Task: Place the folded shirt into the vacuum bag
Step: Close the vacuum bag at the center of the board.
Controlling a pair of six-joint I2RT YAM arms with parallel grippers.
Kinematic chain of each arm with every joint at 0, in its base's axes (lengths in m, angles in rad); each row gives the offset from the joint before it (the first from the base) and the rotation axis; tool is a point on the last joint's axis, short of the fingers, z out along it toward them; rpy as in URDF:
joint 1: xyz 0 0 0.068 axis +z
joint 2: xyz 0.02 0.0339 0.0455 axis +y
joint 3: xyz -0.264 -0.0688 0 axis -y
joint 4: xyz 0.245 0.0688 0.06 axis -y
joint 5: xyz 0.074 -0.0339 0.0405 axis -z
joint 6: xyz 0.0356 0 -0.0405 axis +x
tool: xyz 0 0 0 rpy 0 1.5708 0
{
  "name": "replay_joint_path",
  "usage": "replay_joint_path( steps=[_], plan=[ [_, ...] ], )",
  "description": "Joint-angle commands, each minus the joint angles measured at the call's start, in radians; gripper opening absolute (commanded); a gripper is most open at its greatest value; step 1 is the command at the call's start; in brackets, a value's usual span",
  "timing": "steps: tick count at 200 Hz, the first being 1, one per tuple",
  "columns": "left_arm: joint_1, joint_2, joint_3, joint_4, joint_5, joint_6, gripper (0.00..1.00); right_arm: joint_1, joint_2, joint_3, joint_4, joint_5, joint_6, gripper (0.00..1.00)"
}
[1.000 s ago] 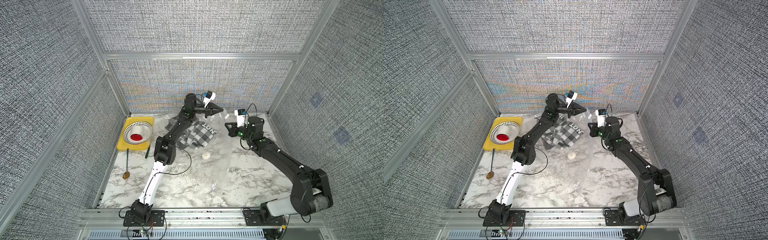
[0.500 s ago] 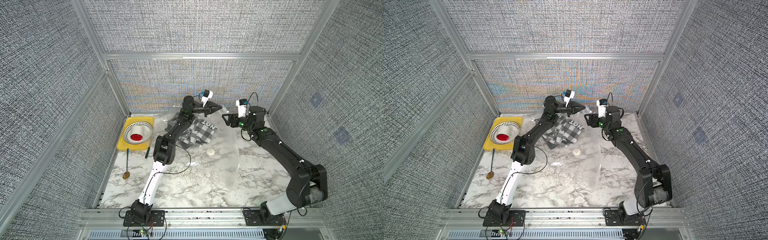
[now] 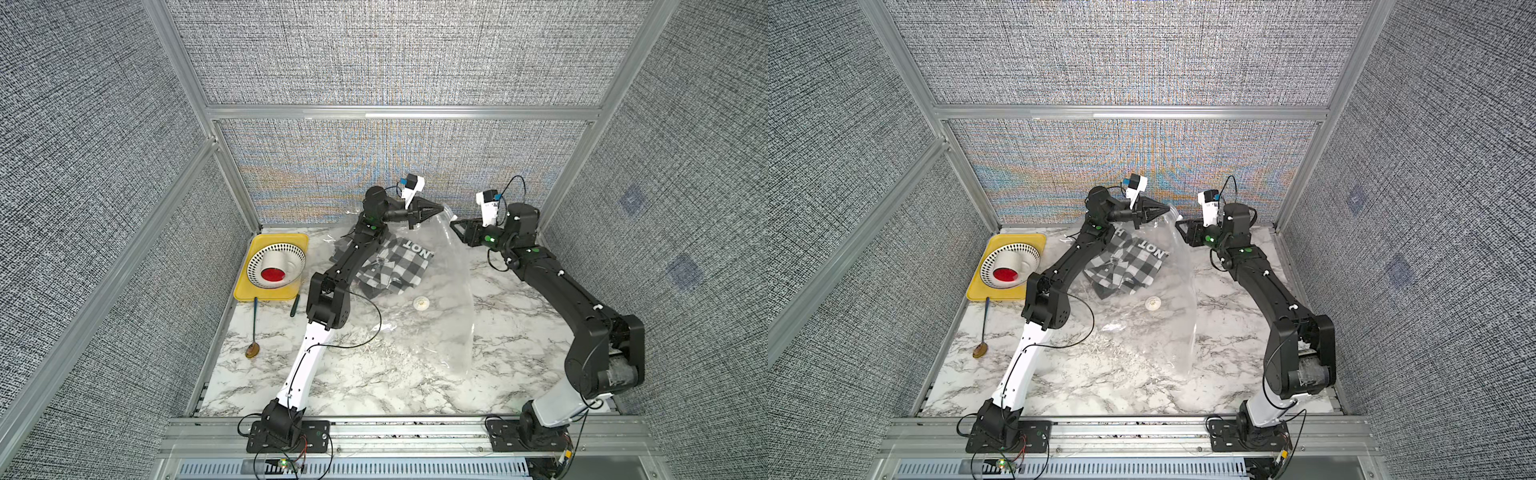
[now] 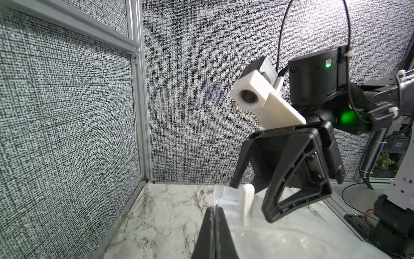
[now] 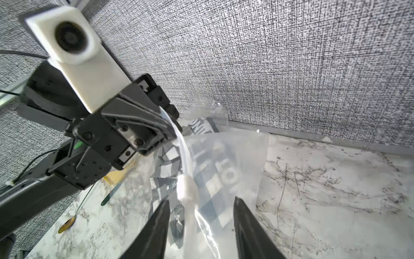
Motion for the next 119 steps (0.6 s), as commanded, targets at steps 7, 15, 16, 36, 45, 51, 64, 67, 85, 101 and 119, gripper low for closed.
replay_joint_path(
  steps=[7, 15, 16, 36, 45, 51, 64, 67, 85, 101, 119],
  plan=[
    [0.002, 0.006, 0.016, 0.009, -0.006, 0.014, 0.00, 0.003, 0.031, 0.037, 0.025, -0.053, -0.006, 0.53],
    [0.001, 0.008, 0.016, 0.008, -0.006, 0.013, 0.00, 0.004, 0.040, 0.046, 0.022, -0.049, -0.006, 0.54],
    [0.002, 0.009, 0.016, 0.008, -0.006, 0.014, 0.00, 0.003, 0.041, 0.047, 0.021, -0.048, -0.006, 0.54],
    [0.002, 0.009, 0.016, 0.007, -0.010, 0.015, 0.00, 0.005, 0.060, 0.066, 0.018, -0.045, -0.005, 0.49],
    [0.002, 0.010, 0.016, 0.007, -0.010, 0.016, 0.00, 0.006, 0.065, 0.070, 0.017, -0.044, -0.005, 0.43],
    [0.002, 0.011, 0.016, 0.008, -0.009, 0.016, 0.00, 0.006, 0.067, 0.074, 0.018, -0.045, -0.004, 0.38],
    [0.002, 0.013, 0.016, 0.008, -0.009, 0.014, 0.00, 0.007, 0.070, 0.077, 0.019, -0.044, -0.003, 0.29],
    [0.002, 0.013, 0.016, 0.008, -0.010, 0.014, 0.00, 0.007, 0.073, 0.078, 0.019, -0.044, -0.003, 0.29],
    [0.002, 0.014, 0.016, 0.007, -0.008, 0.012, 0.00, 0.007, 0.077, 0.084, 0.018, -0.041, -0.003, 0.28],
    [0.002, 0.015, 0.016, 0.005, -0.008, 0.013, 0.00, 0.007, 0.080, 0.083, 0.019, -0.035, -0.004, 0.28],
    [0.002, 0.015, 0.016, 0.005, -0.009, 0.012, 0.00, 0.009, 0.082, 0.084, 0.017, -0.032, -0.004, 0.22]
  ],
)
